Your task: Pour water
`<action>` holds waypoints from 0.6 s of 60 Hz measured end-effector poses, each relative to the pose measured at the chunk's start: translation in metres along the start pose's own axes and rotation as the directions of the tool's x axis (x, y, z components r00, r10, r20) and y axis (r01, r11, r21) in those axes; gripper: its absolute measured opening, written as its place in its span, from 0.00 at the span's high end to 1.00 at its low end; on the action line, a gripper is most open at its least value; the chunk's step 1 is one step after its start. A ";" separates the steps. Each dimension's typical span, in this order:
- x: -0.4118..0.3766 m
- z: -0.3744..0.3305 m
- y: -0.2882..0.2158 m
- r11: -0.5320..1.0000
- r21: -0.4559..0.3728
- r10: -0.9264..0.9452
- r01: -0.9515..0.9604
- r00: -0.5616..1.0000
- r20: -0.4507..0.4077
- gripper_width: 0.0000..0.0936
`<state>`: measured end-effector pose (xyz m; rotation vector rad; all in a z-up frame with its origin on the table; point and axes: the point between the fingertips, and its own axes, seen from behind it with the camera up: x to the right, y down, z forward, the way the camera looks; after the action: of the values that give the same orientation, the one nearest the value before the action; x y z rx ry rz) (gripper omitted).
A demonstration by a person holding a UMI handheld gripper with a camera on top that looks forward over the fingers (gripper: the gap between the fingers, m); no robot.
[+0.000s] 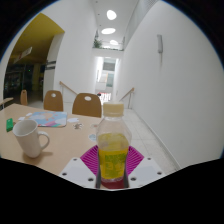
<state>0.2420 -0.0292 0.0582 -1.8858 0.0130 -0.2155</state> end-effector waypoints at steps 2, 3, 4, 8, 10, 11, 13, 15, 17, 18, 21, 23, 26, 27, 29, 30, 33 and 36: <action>0.005 -0.006 -0.004 1.000 0.016 0.026 -0.026 1.000 0.004 0.66; 0.007 -0.007 -0.003 0.999 0.011 0.035 -0.035 0.999 0.003 0.66; 0.016 -0.011 0.000 0.999 0.011 0.044 -0.044 0.999 0.006 0.66; 0.013 -0.006 0.004 0.997 0.014 0.070 -0.070 0.997 0.016 0.66; 0.015 -0.009 0.004 0.997 0.019 0.074 -0.074 0.997 0.025 0.66; 0.017 -0.010 0.004 0.997 0.023 0.076 -0.077 0.997 0.028 0.66; 0.019 -0.013 0.003 0.996 0.028 0.088 -0.089 0.996 0.033 0.64; 0.011 -0.003 0.006 0.995 0.026 0.097 -0.098 0.995 0.032 0.62; 0.010 -0.003 0.005 0.995 0.028 0.098 -0.099 0.995 0.036 0.58; 0.010 -0.003 0.005 0.995 0.029 0.096 -0.097 0.995 0.039 0.54; 0.009 -0.004 0.006 0.995 0.022 0.093 -0.094 0.995 0.043 0.44; 0.010 -0.006 0.011 0.996 -0.014 0.086 -0.085 0.996 0.039 0.33; 0.006 -0.009 0.018 0.996 -0.054 0.075 -0.072 0.996 0.056 0.10; 0.004 -0.010 0.016 0.996 -0.050 0.072 -0.069 0.995 0.067 0.06; 0.001 -0.012 0.013 0.997 -0.035 0.068 -0.065 0.994 0.087 0.09; 0.000 -0.014 0.013 0.997 -0.034 0.066 -0.063 0.993 0.094 0.09; 0.001 -0.025 0.022 0.997 -0.054 0.057 -0.052 0.994 0.095 0.07; 0.000 -0.039 0.029 0.997 -0.072 0.042 -0.035 0.995 0.095 0.07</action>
<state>0.2384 -0.0748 0.0428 -1.9620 -0.0094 -0.0986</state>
